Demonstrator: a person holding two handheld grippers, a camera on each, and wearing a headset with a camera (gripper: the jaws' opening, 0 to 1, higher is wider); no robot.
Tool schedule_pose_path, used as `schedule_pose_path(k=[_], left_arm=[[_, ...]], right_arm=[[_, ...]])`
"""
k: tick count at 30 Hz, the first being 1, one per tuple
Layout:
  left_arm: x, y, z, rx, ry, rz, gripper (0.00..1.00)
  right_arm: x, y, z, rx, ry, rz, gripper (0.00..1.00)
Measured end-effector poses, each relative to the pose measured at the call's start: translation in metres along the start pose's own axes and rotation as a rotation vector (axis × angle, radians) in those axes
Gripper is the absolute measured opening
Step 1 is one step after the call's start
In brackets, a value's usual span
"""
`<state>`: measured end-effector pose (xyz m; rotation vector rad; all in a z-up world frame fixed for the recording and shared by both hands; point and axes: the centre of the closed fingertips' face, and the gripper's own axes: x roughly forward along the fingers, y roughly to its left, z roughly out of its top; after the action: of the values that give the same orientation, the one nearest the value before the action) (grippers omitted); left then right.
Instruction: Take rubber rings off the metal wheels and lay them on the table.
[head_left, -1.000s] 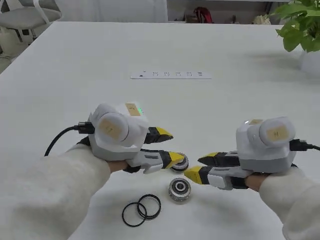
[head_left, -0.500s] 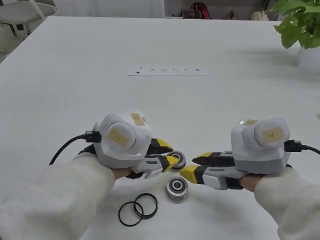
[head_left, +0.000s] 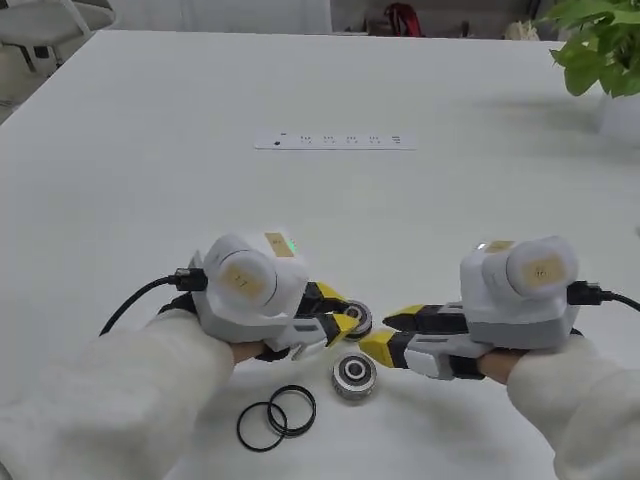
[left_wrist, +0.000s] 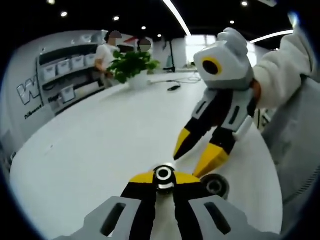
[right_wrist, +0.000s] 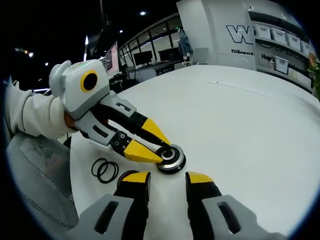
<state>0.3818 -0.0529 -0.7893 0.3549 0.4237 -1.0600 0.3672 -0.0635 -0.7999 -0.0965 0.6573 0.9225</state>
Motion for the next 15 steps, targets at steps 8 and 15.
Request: schedule_pose_path(k=[8, 15], left_arm=[[-0.005, -0.008, -0.002, -0.009, 0.01, -0.032, 0.13], [-0.007, -0.013, -0.003, -0.002, 0.017, -0.052, 0.13]], right_arm=[[0.001, -0.002, -0.003, -0.008, 0.013, -0.005, 0.24], [0.002, 0.0, -0.004, -0.029, 0.026, -0.005, 0.22]])
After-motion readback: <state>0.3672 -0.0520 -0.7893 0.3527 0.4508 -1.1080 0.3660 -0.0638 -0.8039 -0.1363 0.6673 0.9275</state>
